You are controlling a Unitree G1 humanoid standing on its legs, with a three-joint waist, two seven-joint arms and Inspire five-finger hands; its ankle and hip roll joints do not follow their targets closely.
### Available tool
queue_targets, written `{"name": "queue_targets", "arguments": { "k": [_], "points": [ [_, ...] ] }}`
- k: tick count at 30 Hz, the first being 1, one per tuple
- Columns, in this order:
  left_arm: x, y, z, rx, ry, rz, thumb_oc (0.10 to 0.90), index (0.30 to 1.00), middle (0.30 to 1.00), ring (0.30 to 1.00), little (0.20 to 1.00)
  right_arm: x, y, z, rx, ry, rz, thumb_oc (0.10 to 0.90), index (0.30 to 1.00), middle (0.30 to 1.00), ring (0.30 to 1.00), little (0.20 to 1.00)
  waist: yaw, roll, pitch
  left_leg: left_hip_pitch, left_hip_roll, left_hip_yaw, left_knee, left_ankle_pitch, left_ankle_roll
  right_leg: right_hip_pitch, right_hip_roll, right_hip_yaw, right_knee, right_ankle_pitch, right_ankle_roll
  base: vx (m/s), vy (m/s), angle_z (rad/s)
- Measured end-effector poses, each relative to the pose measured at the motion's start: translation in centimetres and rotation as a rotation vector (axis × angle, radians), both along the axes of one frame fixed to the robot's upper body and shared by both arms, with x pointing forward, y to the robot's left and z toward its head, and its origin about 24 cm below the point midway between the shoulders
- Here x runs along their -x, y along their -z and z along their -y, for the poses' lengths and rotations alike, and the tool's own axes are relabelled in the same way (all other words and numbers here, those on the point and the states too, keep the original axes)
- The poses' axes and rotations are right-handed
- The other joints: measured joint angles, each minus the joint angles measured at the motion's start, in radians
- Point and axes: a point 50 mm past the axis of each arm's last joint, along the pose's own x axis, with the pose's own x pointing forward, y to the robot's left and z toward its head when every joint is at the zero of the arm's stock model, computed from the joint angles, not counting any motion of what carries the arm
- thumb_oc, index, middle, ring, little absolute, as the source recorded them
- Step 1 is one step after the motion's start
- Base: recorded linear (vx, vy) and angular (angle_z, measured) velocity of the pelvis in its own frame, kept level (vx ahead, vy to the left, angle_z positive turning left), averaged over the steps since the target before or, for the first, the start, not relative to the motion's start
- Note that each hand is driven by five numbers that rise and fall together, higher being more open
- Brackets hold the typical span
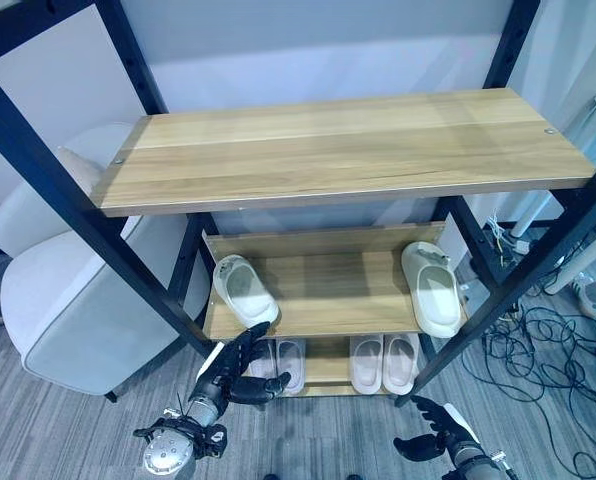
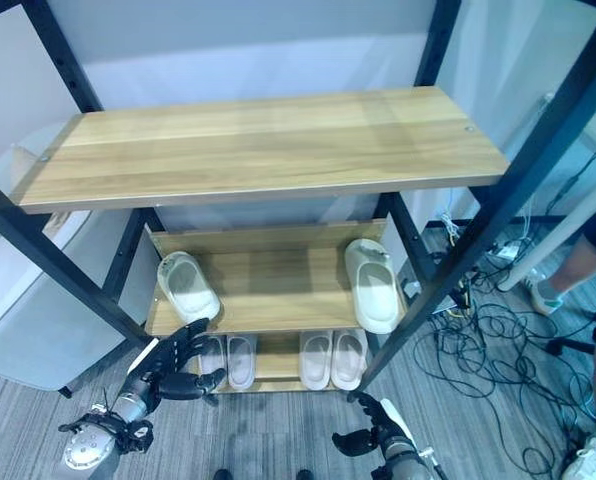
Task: Arrange the slippers neatly on the shoe rack.
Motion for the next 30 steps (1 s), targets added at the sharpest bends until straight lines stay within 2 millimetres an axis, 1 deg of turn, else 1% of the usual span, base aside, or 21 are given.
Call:
{"name": "queue_targets", "arguments": {
  "k": [4,6,12,15,19,22,23,24,28,30],
  "points": [
    [-0.2,-0.6,-0.2,0.006,-0.009,0.026,0.8,0.9,0.9,0.9,0.9,0.2,0.1,0.0,0.001,0.001,-0.005,0.8,0.9,0.9,0.9,0.9,0.0,0.006,0.001,0.002,0.0,0.006,0.0,-0.001,0.001,0.0,0.0,0.01,0.0,0.0,0.0,0.0,0.007,-0.04],
    [-0.2,-0.6,-0.2,0.005,-0.008,0.025,0.8,0.9,0.9,0.9,0.9,0.2,0.1,0.0,0.001,0.001,-0.006,0.8,0.9,0.9,0.9,0.9,-0.001,0.012,0.0,0.004,-0.001,0.01,0.0,-0.002,0.002,0.0,-0.001,0.014,0.0,0.001,-0.001,0.0,0.008,-0.05],
    [-0.1,-0.3,-0.3,0.001,-0.008,0.011,0.8,0.9,0.9,0.9,0.9,0.2,0.1,0.0,0.001,0.001,-0.007,0.8,0.9,0.9,0.9,0.9,-0.002,0.013,0.0,0.006,0.001,0.012,0.0,-0.002,0.002,0.0,0.0,0.014,0.0,0.002,-0.003,0.0,0.0,0.0],
    [0.6,0.7,-0.8,-0.046,0.024,-0.044,0.8,0.9,0.9,0.9,0.9,0.2,0.0,0.2,0.005,-0.001,-0.009,0.8,0.9,0.9,0.9,0.9,-0.003,0.015,-0.001,0.007,0.001,0.013,0.0,-0.002,0.002,0.001,0.001,0.015,0.0,0.003,-0.003,0.0,0.0,0.0],
    [1.6,1.0,-1.6,-0.092,0.069,-0.084,0.8,0.9,0.9,0.9,0.9,0.3,-0.3,1.1,0.029,-0.01,-0.016,0.8,0.9,0.9,0.9,0.9,-0.002,0.017,-0.003,0.007,0.001,0.013,0.0,-0.002,0.002,0.001,0.0,0.015,0.0,0.003,-0.004,0.0,0.0,0.0],
    [1.7,0.9,-1.9,-0.104,0.073,-0.088,0.8,0.9,0.9,0.9,0.9,0.3,-0.3,1.3,0.033,-0.007,-0.015,0.8,0.9,0.9,0.9,0.9,-0.002,0.017,-0.003,0.008,0.001,0.012,0.0,-0.001,0.002,0.002,0.001,0.014,0.0,0.003,-0.004,0.0,0.0,0.0],
    [1.7,0.8,-1.8,-0.1,0.074,-0.084,0.8,0.9,0.9,0.9,0.9,0.3,-0.3,1.3,0.032,-0.008,-0.016,0.8,0.9,0.9,0.9,0.9,-0.001,0.017,-0.003,0.008,0.001,0.011,0.0,-0.001,0.002,0.004,0.001,0.014,0.0,0.003,-0.005,0.0,0.0,0.0],
    [1.6,0.0,-1.6,-0.067,0.08,-0.058,0.8,0.9,0.9,0.9,0.9,0.3,-0.3,1.2,0.027,-0.014,-0.021,0.8,0.9,0.9,0.9,0.9,0.0,0.016,-0.002,0.011,0.001,0.01,-0.001,-0.001,0.002,0.008,0.0,0.013,0.0,0.003,-0.005,0.0,0.0,0.0],
    [1.0,-2.3,-0.7,0.008,0.096,0.036,0.8,0.9,0.9,0.9,0.9,0.3,-0.2,1.1,0.025,-0.015,-0.023,0.8,0.9,0.9,0.9,0.9,0.009,0.013,-0.001,0.018,0.0,0.009,-0.001,-0.001,0.002,0.015,0.0,0.012,0.0,0.003,-0.004,0.0,0.0,0.0],
    [0.6,-3.0,-0.1,0.049,0.093,0.076,0.8,0.9,0.9,0.9,0.9,0.5,-0.2,1.1,0.023,-0.015,-0.028,0.8,0.9,0.9,0.9,0.9,0.014,0.013,-0.001,0.019,0.0,0.008,-0.001,-0.001,0.001,0.017,0.0,0.012,0.0,0.003,-0.004,0.0,0.0,0.0]
  ]
}}
